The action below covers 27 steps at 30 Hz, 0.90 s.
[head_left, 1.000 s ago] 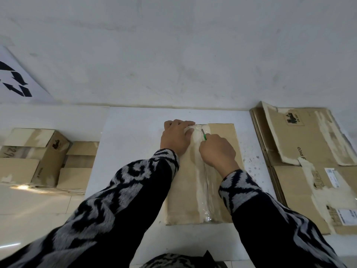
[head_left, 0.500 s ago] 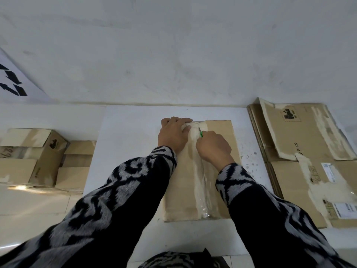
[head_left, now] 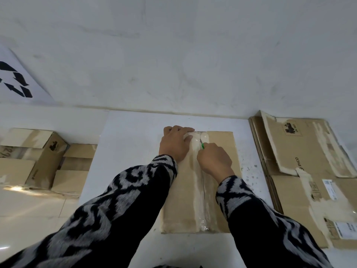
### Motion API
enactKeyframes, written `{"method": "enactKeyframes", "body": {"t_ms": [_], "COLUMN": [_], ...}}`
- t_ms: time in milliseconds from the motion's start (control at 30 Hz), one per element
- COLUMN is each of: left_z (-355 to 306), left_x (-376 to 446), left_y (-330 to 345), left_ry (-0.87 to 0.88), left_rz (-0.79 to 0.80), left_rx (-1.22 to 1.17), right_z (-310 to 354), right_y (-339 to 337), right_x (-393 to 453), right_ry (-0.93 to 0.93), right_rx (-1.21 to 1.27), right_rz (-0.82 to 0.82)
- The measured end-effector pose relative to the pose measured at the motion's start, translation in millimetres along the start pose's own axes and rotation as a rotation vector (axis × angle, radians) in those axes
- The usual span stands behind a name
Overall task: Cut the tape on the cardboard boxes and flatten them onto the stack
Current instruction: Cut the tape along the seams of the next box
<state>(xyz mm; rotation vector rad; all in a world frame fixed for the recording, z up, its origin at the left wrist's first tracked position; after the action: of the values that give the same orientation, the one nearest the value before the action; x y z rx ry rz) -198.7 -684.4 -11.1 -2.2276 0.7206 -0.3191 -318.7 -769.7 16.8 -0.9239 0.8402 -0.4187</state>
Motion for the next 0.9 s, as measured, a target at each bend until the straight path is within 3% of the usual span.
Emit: {"method": "enactKeyframes", "body": {"t_ms": [900], "left_z": [-1.2], "left_x": [-0.4], "left_y": [0.0], "left_ry": [-0.007], "left_rz": [0.016], "left_rx": [-0.013], "right_z": [-5.6], "right_y": [-1.7], "right_x": [-2.0], "right_ry": [0.030], "right_rx": [-0.060], "right_rz": [0.035]}}
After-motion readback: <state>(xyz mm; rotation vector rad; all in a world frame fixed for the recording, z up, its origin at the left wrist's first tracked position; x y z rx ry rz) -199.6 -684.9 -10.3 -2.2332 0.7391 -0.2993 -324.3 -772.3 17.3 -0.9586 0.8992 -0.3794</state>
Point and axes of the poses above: each hand's wrist, its own x-axis towards the middle knuckle, its own y-axis out of the palm, z = x × y, the point moved 9 cm from there along x, towards the middle knuckle, and after that the axes turned 2 degrees about y, right-handed, at the moved point
